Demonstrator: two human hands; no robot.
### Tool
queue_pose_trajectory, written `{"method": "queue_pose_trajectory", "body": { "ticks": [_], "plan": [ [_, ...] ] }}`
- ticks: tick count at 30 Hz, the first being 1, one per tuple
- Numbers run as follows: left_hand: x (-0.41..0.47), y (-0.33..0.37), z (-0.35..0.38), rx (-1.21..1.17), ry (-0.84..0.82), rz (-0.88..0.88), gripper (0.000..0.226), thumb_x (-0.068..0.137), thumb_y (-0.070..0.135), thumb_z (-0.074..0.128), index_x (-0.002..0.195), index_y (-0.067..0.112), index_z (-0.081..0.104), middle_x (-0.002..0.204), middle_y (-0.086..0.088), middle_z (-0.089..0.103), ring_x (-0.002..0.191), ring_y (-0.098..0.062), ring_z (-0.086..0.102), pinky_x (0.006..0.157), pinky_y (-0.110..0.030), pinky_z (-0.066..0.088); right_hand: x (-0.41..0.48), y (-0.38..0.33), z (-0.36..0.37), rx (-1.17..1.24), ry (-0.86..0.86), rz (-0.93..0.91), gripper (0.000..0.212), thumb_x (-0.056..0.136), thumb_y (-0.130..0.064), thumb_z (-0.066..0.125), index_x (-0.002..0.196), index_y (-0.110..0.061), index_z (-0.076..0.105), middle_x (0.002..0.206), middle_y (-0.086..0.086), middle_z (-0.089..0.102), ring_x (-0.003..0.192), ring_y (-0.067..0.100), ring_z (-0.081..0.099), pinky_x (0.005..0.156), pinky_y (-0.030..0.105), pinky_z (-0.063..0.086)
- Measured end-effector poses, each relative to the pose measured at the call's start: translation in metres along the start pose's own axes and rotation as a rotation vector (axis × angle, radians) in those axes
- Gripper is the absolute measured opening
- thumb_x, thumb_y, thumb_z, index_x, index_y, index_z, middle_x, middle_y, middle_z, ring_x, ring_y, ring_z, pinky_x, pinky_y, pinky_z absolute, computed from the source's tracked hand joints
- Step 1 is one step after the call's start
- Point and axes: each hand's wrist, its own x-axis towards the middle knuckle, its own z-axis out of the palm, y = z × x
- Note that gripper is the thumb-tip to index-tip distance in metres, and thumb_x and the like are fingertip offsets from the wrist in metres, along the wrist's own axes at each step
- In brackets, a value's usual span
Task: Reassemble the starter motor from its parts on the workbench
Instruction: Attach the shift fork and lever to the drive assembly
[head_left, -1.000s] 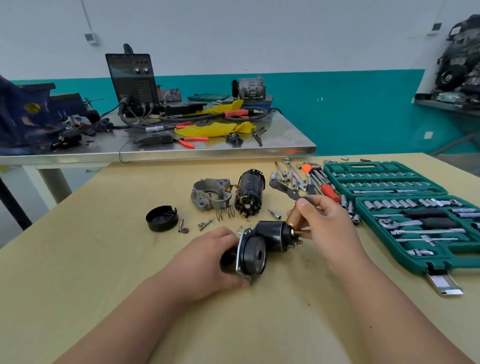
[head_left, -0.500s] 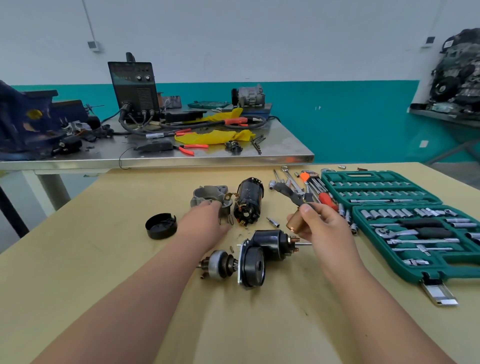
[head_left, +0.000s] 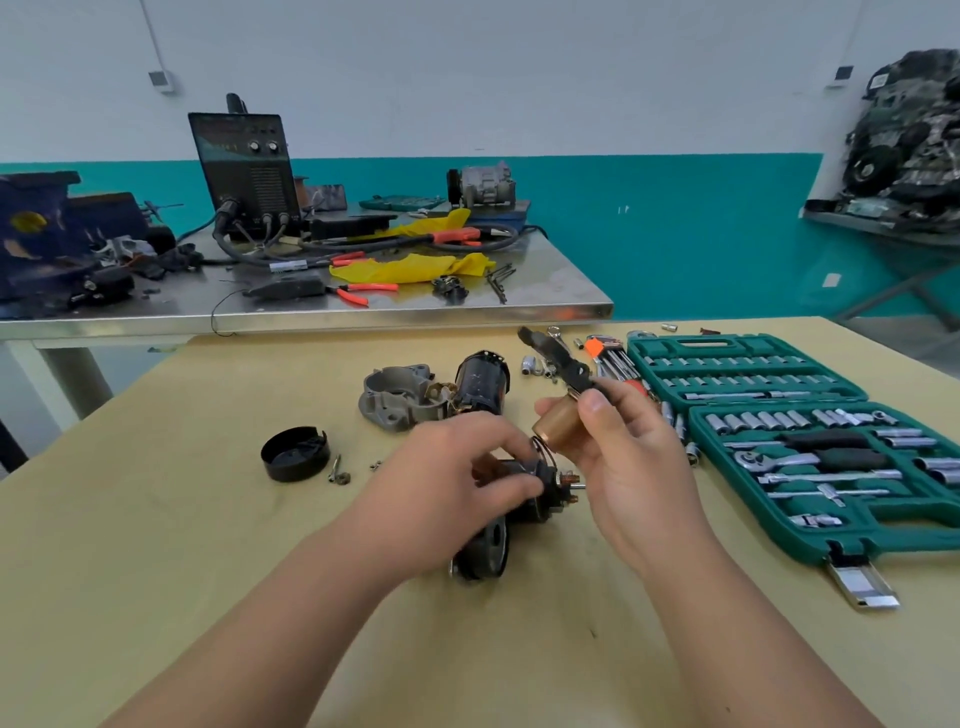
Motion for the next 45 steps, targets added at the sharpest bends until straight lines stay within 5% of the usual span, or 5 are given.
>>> {"method": "queue_pose_trajectory", "body": {
  "ticks": [5,9,28,32,45],
  "plan": [
    [-0.010,0.004,0.013,-0.430,0.136,-0.152,0.023,0.074,0.036,0.084,0.089,0.034,0.066,0.080,0.006,0.072,0.074,-0.021,0.068,0.072,-0.041,0.057,-0.007,-0.006,0.008,0.027,-0.031,-0.025,0.024,0.073,-0.044,0.068,0.093,-0.031,0.069,0.092,0.011,0.075,0.089,0.022,0.072,0.074,0.029,0.055],
    [-0.011,0.002,0.017,-0.708,0.201,-0.172,0.031,0.065,0.029,0.079,0.091,0.018,0.067,0.086,0.003,0.075,0.080,-0.014,0.071,0.073,-0.022,0.054,-0.012,-0.005,0.014,-0.088,-0.085,-0.029,0.022,0.074,-0.043,0.066,0.095,-0.035,0.068,0.094,0.004,0.076,0.088,0.020,0.072,0.069,0.025,0.054],
    [-0.016,0.005,0.019,-0.467,0.403,-0.137,0.024,0.076,0.027,0.079,0.090,0.044,0.068,0.093,0.016,0.070,0.087,-0.003,0.066,0.077,-0.020,0.052,-0.019,-0.009,0.022,0.104,-0.189,0.254,0.009,0.076,-0.023,0.067,0.079,-0.026,0.075,0.085,0.012,0.072,0.076,0.023,0.070,0.065,0.034,0.057],
    [-0.017,0.004,0.018,-0.545,0.425,-0.184,0.024,0.072,0.034,0.076,0.094,0.040,0.070,0.097,0.005,0.072,0.092,-0.012,0.069,0.083,-0.038,0.057,-0.019,-0.012,0.021,0.082,-0.191,0.248,0.008,0.081,-0.021,0.071,0.087,-0.022,0.076,0.090,0.013,0.073,0.077,0.024,0.071,0.064,0.031,0.056],
    [-0.016,0.007,0.017,-0.915,0.379,-0.264,0.036,0.061,0.034,0.084,0.087,0.013,0.070,0.077,0.000,0.073,0.073,-0.012,0.068,0.071,-0.023,0.056,-0.019,-0.015,0.018,-0.110,-0.142,0.125,0.024,0.084,-0.030,0.055,0.088,-0.025,0.079,0.085,0.010,0.074,0.066,0.020,0.068,0.060,0.030,0.055]
  ]
}}
